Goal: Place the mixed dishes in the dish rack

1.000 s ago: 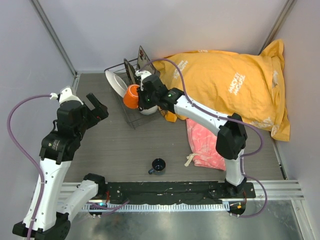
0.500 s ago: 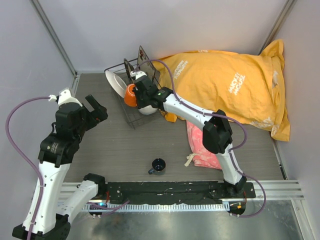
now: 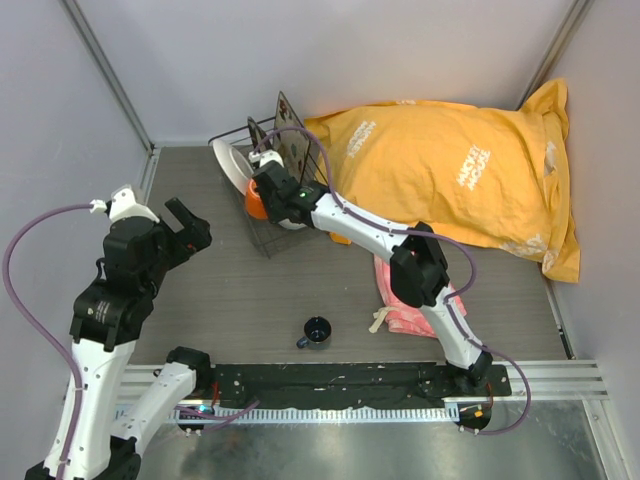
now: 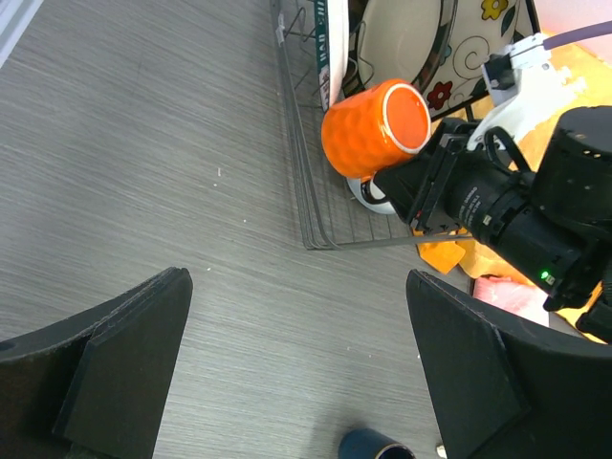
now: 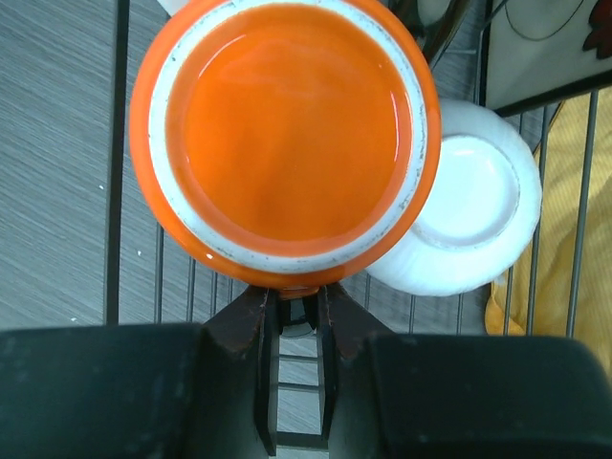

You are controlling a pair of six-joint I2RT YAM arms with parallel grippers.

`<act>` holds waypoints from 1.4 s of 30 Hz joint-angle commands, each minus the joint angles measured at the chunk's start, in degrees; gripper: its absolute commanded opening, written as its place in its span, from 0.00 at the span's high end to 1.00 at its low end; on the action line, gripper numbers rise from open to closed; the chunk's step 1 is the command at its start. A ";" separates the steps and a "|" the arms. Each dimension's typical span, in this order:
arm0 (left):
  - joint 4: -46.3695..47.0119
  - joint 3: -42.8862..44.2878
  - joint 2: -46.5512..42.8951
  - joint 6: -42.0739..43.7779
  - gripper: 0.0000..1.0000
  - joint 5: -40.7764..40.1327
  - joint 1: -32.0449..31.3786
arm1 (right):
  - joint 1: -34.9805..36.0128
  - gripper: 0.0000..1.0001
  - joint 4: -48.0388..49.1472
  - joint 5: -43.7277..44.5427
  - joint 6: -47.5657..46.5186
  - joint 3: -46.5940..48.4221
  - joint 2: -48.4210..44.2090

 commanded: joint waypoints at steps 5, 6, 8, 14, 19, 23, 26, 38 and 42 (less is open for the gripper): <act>1.01 -1.53 -0.51 -0.01 0.00 0.74 0.33 | 1.49 0.99 3.33 0.93 1.72 -0.36 -1.83; 1.09 -1.71 -0.34 -0.10 0.00 0.82 0.24 | 1.49 0.99 3.33 0.58 1.63 -0.45 -1.83; 1.27 -1.98 -0.34 -0.18 0.00 0.91 0.24 | 1.49 0.99 3.25 0.14 1.37 -0.27 -1.04; 1.27 -2.50 -0.42 -0.18 0.00 1.09 0.33 | 1.49 0.99 0.79 -0.30 1.02 3.51 2.73; 1.01 -2.94 -0.51 -0.10 0.00 1.00 0.24 | 1.49 0.99 -0.71 1.54 0.32 6.58 5.37; 1.01 -3.12 -0.43 -0.10 0.00 1.09 0.33 | 1.49 0.99 -1.32 2.51 -0.13 7.46 6.43; 1.01 -3.03 -0.43 -0.18 0.00 1.18 0.24 | 1.58 0.99 -2.38 5.48 0.31 8.17 6.69; 1.71 -3.91 -0.43 -0.63 0.00 1.97 0.24 | 2.11 0.99 -2.56 9.02 0.23 8.43 7.13; 1.54 -4.44 -0.60 -0.71 0.00 1.79 0.24 | 2.20 0.99 -2.64 7.88 0.40 10.01 8.36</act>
